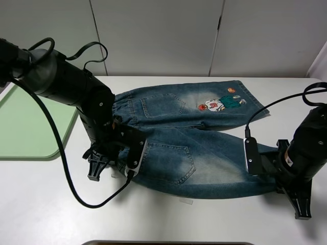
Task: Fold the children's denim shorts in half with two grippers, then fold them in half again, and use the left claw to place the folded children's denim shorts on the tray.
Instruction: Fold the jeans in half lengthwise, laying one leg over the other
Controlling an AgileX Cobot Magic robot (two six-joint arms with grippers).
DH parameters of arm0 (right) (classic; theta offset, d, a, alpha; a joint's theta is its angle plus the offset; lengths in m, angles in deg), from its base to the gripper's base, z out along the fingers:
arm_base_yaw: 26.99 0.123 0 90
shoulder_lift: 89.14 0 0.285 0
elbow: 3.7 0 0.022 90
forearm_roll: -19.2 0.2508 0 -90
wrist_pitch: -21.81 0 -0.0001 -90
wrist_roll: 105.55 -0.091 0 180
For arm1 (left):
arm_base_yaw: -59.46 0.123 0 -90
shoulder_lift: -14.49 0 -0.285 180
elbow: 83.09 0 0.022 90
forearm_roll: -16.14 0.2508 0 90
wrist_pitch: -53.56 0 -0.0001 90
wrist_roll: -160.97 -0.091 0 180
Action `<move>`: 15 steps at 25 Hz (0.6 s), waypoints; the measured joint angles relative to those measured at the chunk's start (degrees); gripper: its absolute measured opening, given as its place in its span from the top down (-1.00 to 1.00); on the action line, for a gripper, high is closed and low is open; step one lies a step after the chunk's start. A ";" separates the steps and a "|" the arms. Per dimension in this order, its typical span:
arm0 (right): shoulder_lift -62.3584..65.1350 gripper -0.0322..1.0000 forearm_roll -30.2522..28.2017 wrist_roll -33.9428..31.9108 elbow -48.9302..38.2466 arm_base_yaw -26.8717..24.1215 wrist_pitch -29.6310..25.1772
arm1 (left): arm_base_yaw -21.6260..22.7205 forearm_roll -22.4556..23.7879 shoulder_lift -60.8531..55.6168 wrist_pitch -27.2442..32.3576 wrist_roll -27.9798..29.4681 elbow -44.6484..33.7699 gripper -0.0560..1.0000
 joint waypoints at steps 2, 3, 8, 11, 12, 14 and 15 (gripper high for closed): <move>0.13 0.99 0.56 -0.36 0.00 -0.06 0.04 | 0.00 -0.51 0.00 -0.33 1.38 0.00 0.84; 0.46 0.99 0.98 -0.52 -0.06 -0.10 0.12 | 0.00 -0.63 0.00 -0.38 1.80 0.00 0.84; 2.92 0.99 2.51 -1.06 -0.96 -0.23 5.37 | 0.00 -0.63 -0.05 0.12 3.16 0.00 0.84; 4.05 0.99 4.12 -1.43 -1.17 -0.23 9.62 | 0.00 -0.81 -0.42 1.35 3.56 0.07 0.84; 4.05 0.99 4.12 -1.43 -1.17 -0.23 9.62 | 0.00 -0.88 -0.99 3.05 3.61 0.07 0.84; 4.83 0.99 4.48 -1.49 -1.40 -0.23 9.87 | 0.00 -0.96 -2.45 5.07 3.71 0.07 0.84; 5.07 0.99 4.62 -1.64 -1.47 -0.23 9.81 | 0.00 -1.00 -3.25 5.71 3.71 0.07 0.84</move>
